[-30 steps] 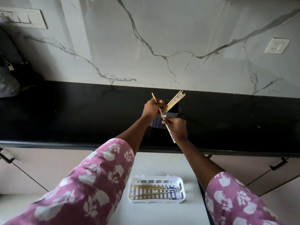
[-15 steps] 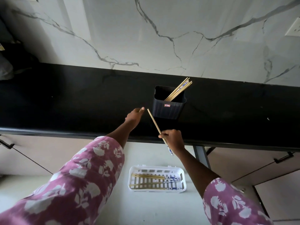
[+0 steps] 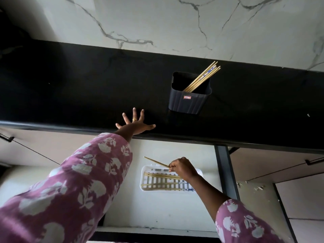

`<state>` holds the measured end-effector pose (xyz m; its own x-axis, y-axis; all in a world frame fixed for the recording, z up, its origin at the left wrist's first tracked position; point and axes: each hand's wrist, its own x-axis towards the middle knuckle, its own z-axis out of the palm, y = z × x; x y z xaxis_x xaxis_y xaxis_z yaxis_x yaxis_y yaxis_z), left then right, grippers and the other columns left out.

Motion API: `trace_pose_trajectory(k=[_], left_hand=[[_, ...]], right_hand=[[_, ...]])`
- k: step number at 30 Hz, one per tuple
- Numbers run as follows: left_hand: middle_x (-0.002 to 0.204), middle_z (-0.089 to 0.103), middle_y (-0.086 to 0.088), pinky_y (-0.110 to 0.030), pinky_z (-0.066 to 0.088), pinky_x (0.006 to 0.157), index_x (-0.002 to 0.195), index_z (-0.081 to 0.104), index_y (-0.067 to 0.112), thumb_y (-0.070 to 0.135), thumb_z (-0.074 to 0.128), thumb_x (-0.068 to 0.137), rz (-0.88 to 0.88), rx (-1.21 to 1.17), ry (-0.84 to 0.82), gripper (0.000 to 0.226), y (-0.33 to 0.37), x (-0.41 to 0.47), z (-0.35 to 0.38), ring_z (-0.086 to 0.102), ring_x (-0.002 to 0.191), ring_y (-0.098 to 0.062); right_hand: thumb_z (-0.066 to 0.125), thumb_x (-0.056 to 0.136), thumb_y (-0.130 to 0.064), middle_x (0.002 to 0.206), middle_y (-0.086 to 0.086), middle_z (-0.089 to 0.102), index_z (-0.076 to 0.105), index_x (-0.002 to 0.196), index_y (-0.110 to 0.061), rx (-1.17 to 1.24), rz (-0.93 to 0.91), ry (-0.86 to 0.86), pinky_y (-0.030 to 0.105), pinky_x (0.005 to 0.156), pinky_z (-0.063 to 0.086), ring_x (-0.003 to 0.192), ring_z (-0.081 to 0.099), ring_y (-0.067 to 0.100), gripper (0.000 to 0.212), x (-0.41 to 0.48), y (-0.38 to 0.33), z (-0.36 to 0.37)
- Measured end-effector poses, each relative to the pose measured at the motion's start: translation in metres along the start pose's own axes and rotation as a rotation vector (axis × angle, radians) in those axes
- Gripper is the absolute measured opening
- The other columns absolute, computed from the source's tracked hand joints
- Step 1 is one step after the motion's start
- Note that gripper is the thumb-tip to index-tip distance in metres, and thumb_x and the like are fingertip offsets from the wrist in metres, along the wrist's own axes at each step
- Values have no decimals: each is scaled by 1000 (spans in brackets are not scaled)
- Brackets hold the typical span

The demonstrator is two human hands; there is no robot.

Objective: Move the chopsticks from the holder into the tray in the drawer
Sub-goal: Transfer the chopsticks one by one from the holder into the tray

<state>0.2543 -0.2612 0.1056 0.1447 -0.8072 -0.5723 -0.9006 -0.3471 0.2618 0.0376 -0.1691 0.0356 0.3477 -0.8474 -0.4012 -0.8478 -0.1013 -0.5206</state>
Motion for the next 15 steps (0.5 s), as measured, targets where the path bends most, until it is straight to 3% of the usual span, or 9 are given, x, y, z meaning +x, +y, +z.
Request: trace_pose_trajectory(k=[5, 8, 15], left_hand=[[155, -26, 12, -70, -2, 106, 146, -11, 44, 78, 40, 79, -16, -13, -2, 91, 1, -1, -1, -25, 141, -38], [155, -26, 13, -70, -2, 105, 146, -11, 46, 78, 39, 78, -22, -14, -14, 90, 1, -1, -2, -24, 141, -38], [155, -25, 13, -70, -2, 106, 145, -11, 47, 79, 39, 78, -38, -11, -25, 90, 2, 1, -3, -24, 141, -38]], right_hand=[[56, 82, -11, 92, 13, 75, 72, 82, -2, -171, -2, -110, 30, 74, 52, 90, 67, 30, 18, -2, 7, 24], [52, 86, -10, 87, 18, 67, 59, 71, -6, -286, 0, -151, 28, 65, 40, 84, 63, 31, 18, -7, 11, 35], [38, 90, 1, 115, 23, 62, 62, 102, 5, -382, -1, -121, 36, 84, 47, 109, 59, 34, 27, -3, 13, 56]])
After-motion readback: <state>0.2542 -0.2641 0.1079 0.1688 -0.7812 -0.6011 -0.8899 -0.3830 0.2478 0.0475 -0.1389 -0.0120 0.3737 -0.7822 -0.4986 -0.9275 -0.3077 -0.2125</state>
